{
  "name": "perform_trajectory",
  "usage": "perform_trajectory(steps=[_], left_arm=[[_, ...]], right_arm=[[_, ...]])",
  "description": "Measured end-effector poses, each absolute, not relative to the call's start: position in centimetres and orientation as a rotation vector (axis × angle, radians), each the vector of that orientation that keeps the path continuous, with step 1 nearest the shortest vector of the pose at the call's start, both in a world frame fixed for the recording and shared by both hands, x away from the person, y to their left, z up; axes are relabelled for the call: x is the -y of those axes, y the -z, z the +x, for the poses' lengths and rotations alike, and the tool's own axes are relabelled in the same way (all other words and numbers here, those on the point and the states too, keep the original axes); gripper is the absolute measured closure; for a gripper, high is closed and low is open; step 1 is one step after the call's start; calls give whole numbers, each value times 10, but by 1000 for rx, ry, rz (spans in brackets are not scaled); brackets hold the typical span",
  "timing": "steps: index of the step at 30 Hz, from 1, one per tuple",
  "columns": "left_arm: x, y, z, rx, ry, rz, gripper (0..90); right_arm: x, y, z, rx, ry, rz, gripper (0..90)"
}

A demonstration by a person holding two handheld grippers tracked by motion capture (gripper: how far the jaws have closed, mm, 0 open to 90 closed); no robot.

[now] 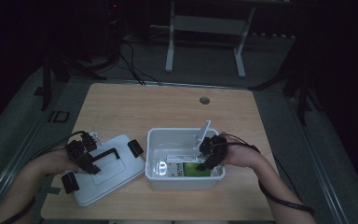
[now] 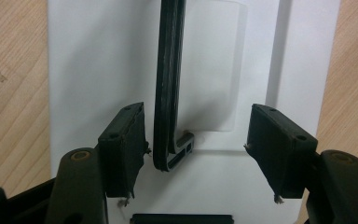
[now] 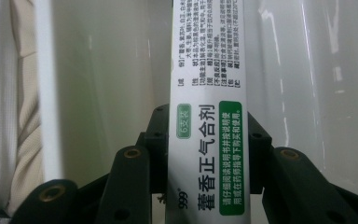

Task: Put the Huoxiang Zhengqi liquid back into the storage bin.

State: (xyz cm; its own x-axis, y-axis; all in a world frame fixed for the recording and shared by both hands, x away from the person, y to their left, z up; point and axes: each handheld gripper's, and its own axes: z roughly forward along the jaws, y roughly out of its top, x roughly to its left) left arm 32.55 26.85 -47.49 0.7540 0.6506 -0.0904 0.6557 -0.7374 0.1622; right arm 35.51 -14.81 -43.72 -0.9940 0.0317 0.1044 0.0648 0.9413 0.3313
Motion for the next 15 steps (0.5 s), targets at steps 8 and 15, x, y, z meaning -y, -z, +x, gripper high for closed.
perform_trajectory(steps=[8,15], left_arm=[[-270,475,326,-1041,42,2769,375],[-269,476,326,-1040,40,2769,375]], right_arm=[[145,445,359,2998,471,-87,637],[140,450,360,2997,438,-76,634]])
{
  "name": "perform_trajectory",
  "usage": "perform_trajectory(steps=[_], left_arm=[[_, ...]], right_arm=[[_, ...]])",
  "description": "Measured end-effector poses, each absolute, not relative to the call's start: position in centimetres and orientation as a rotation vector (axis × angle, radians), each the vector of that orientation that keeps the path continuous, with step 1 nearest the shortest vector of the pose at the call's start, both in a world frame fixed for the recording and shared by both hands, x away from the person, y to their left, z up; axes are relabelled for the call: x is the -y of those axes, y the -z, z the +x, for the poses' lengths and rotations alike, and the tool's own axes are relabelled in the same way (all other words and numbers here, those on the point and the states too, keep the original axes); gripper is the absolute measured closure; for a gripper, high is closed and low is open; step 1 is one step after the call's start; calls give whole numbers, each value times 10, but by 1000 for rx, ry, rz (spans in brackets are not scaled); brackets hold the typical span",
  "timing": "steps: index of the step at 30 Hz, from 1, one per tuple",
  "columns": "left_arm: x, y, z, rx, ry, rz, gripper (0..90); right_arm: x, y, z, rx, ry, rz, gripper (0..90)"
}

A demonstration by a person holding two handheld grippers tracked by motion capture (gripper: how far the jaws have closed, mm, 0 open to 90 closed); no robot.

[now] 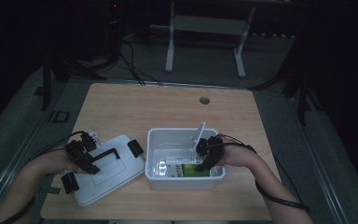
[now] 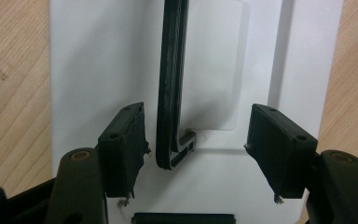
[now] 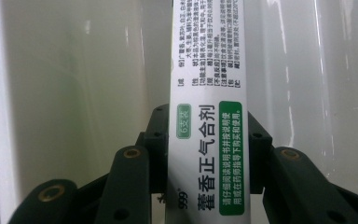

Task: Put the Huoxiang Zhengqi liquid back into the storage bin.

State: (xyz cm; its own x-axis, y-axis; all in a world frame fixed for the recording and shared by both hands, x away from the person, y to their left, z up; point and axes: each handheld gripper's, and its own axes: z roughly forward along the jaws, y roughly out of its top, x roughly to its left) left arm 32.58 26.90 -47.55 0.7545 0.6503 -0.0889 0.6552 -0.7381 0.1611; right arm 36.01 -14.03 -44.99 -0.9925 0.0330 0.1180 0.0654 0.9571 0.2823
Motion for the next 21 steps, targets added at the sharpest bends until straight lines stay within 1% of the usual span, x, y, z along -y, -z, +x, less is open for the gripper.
perform_trajectory(steps=[12,13,14,21], left_arm=[[-268,475,325,-1033,38,2771,375],[-267,475,326,-1034,38,2771,375],[-267,475,326,-1033,38,2769,374],[-265,473,326,-1023,37,2770,375]], right_arm=[[139,448,359,3008,399,-71,597],[140,446,359,3005,410,-73,578],[141,444,359,2994,426,-71,588],[146,428,357,2999,476,-76,569]])
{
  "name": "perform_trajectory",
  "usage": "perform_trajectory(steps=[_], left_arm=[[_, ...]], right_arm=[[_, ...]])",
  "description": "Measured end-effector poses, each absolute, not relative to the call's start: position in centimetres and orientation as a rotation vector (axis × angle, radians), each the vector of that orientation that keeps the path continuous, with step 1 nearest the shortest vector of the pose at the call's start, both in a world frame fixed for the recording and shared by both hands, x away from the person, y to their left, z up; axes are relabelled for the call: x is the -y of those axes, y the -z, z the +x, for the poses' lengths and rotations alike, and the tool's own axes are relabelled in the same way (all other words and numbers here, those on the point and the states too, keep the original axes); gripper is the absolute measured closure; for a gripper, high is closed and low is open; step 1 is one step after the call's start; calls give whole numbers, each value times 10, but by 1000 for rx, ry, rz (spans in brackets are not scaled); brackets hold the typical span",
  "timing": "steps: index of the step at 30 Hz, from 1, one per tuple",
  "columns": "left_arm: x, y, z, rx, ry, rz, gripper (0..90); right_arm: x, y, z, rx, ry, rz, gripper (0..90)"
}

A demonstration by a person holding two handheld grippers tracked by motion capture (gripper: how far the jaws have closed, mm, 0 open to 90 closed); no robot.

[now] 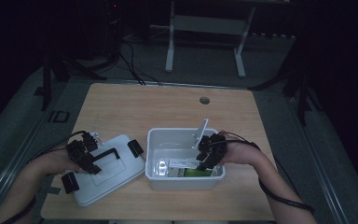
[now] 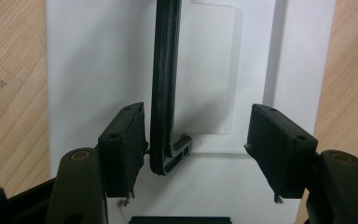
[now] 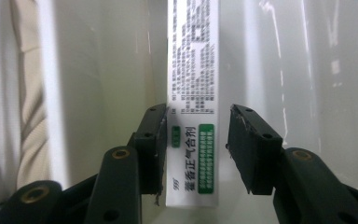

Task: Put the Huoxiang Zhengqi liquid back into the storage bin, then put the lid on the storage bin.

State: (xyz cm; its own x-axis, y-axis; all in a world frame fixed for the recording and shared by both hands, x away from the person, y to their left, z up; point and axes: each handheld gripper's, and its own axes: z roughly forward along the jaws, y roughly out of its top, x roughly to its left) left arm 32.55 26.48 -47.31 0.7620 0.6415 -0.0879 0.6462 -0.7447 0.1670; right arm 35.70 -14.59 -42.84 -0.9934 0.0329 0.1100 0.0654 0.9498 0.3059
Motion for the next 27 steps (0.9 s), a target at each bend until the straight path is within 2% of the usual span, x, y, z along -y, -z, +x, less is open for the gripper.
perform_trajectory(steps=[6,14,25,27], left_arm=[[-264,471,326,-1029,47,2766,375],[-262,471,326,-1029,55,2757,374],[-256,473,326,-1000,59,2760,381],[-255,473,327,-996,54,2763,387]], right_arm=[[158,410,357,3022,556,-107,559],[193,390,358,3047,665,-198,499],[257,385,361,3072,835,-443,215],[268,390,362,3075,823,-495,188]])
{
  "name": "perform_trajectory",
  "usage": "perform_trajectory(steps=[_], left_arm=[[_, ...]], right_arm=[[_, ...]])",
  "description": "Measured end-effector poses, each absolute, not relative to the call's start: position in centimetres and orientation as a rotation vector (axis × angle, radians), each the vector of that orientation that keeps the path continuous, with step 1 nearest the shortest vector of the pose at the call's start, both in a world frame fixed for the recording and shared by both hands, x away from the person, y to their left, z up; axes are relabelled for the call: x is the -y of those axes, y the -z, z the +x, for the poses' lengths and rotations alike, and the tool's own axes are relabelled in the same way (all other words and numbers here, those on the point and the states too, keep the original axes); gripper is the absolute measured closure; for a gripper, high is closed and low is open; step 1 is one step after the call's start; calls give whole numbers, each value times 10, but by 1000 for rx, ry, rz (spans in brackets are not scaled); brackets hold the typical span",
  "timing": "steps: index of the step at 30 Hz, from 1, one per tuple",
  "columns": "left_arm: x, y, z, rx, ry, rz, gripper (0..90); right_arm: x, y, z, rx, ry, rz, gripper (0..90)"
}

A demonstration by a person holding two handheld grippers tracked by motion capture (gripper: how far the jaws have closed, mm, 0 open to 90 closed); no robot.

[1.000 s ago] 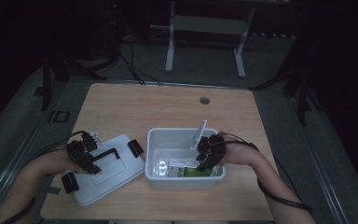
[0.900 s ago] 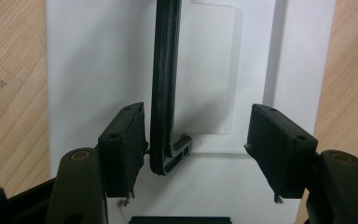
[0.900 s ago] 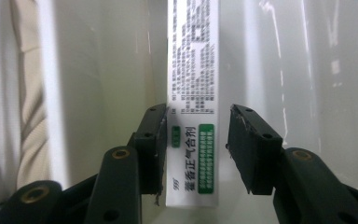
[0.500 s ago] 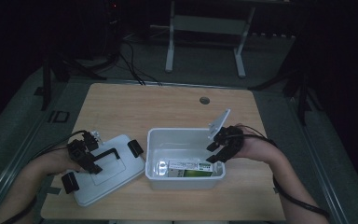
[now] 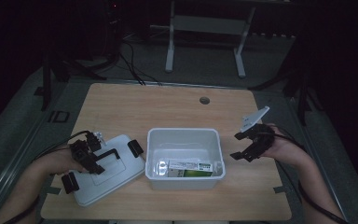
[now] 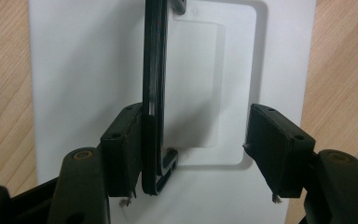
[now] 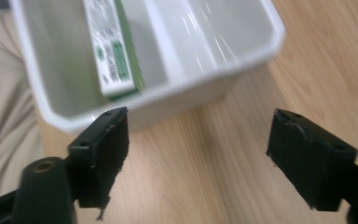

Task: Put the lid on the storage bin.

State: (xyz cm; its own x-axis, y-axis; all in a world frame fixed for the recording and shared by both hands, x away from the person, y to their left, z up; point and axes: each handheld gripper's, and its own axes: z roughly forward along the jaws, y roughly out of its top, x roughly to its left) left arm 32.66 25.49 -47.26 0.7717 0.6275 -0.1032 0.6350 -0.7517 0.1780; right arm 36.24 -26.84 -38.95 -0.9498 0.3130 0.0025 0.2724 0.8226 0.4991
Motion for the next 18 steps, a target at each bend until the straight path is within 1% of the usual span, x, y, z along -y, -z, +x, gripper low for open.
perform_trajectory(steps=[3,8,13,14,18], left_arm=[[-253,473,327,-986,40,2766,398],[-251,472,331,-992,62,2736,422],[-246,472,336,-976,47,2770,501],[-245,471,337,-966,52,2776,529],[-240,472,341,-963,55,2794,573]], right_arm=[[282,402,364,-2923,-768,536,164],[295,430,368,-2960,-637,609,187],[305,451,370,-2946,-541,650,233],[307,454,370,-2953,-524,663,234],[310,465,371,-2958,-490,680,233]])
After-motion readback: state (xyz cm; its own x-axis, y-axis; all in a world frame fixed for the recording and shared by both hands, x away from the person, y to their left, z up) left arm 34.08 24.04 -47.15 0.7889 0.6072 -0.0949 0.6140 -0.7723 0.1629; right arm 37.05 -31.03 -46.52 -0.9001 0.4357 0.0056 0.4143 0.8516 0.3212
